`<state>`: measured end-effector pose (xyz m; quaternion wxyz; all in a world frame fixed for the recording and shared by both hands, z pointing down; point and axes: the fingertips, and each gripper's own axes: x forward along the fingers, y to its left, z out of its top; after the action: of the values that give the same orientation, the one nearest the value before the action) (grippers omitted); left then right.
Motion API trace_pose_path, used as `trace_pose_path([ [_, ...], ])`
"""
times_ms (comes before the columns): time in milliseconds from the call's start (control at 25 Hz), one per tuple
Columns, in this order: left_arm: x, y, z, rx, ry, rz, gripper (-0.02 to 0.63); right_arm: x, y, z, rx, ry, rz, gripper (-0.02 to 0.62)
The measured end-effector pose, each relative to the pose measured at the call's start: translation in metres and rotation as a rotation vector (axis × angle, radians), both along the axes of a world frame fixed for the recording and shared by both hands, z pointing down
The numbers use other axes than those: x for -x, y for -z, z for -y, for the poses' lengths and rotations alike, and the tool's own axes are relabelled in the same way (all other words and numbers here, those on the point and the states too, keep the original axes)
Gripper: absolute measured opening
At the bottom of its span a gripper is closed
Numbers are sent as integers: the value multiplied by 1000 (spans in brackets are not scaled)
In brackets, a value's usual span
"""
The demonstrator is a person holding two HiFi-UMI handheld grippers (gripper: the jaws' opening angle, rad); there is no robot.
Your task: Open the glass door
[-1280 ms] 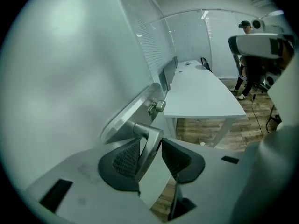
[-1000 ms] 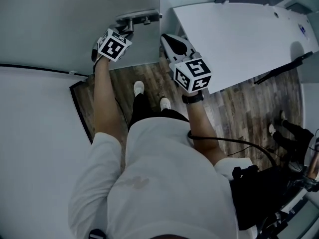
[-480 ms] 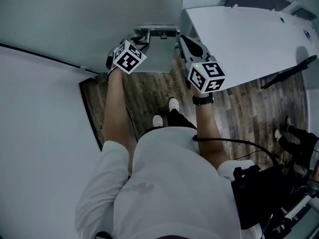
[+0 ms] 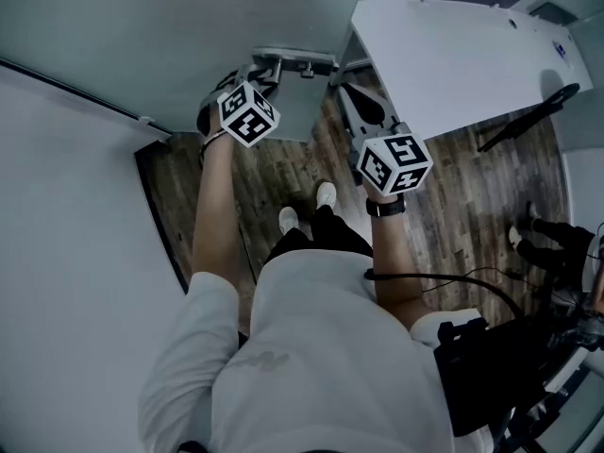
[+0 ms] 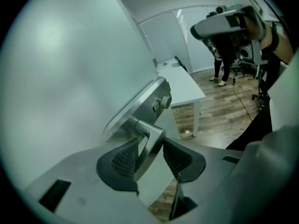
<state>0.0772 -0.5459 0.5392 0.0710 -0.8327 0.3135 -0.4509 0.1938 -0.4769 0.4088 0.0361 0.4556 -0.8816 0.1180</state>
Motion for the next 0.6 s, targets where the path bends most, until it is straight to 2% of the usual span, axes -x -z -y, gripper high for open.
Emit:
trace_pose_path([
  [200, 2, -7, -41, 22, 32, 50, 153, -10, 26, -24, -63, 34, 11, 3],
  [320, 8, -11, -61, 37, 76, 93, 165, -14, 43, -33, -116, 100, 30, 3],
  [360, 11, -13, -65, 25, 100, 130, 171, -13, 48, -37, -134, 136, 40, 3],
  [480, 26, -24, -80, -23, 177, 305, 172, -10, 55, -61, -194, 251, 46, 3],
  [600, 39, -22, -89, -90, 247, 379, 172, -12, 54, -77, -238, 311, 44, 3],
])
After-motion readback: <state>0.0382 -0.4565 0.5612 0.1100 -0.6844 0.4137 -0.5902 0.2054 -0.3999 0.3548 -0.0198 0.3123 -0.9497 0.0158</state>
